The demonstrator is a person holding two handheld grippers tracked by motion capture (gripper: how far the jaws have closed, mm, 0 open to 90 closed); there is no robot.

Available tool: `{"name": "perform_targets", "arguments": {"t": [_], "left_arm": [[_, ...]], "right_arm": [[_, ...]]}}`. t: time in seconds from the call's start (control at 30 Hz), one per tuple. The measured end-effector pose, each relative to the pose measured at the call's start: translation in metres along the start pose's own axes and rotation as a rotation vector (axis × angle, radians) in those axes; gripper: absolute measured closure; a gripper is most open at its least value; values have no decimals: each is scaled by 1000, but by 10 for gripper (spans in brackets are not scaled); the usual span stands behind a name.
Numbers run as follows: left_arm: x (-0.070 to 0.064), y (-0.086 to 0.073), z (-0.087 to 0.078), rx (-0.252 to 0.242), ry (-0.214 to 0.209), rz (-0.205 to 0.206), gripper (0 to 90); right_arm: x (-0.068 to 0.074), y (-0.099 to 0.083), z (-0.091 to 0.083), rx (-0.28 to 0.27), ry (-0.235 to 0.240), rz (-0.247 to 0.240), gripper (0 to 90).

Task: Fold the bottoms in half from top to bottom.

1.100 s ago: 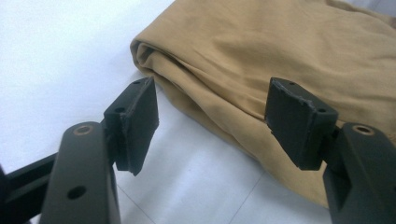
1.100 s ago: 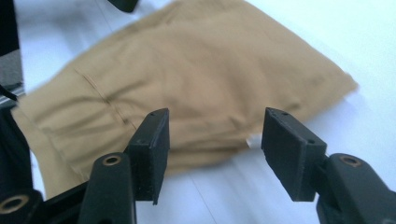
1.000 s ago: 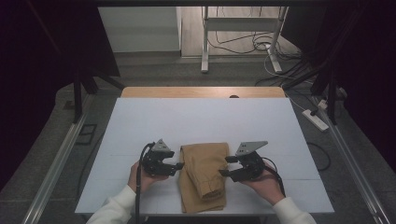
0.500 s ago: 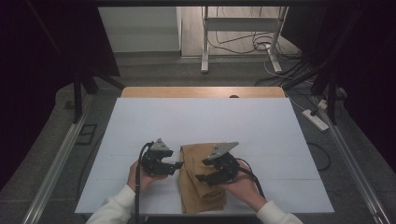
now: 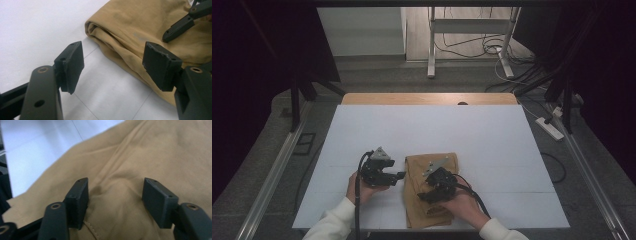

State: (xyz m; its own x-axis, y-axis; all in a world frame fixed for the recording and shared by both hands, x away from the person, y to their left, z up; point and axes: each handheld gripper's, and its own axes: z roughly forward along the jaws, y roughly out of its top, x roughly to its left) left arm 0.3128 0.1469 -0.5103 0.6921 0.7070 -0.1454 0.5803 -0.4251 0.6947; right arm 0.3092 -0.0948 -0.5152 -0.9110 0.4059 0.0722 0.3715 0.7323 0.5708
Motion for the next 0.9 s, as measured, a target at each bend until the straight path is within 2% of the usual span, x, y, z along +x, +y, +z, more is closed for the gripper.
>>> {"name": "perform_targets", "arguments": {"t": [0.13,0.2,0.43,0.57,0.77,0.9], "left_arm": [[0,0,0,1,-1,-1,330],[0,0,0,2,0,0,330],[-1,0,0,-1,1,2,329],[1,0,0,-3,3,1,329],[1,0,-2,-7,6,0,329],[2,0,-2,-7,7,0,328]], "right_arm": [[2,-1,0,3,5,-10,534],[1,-1,-1,8,19,2,600],[-1,-3,-5,-39,51,26,794],[1,-2,-12,-76,85,32,817],[9,-2,-16,-93,135,26,823],[18,-1,-18,-111,135,9,821]]}}
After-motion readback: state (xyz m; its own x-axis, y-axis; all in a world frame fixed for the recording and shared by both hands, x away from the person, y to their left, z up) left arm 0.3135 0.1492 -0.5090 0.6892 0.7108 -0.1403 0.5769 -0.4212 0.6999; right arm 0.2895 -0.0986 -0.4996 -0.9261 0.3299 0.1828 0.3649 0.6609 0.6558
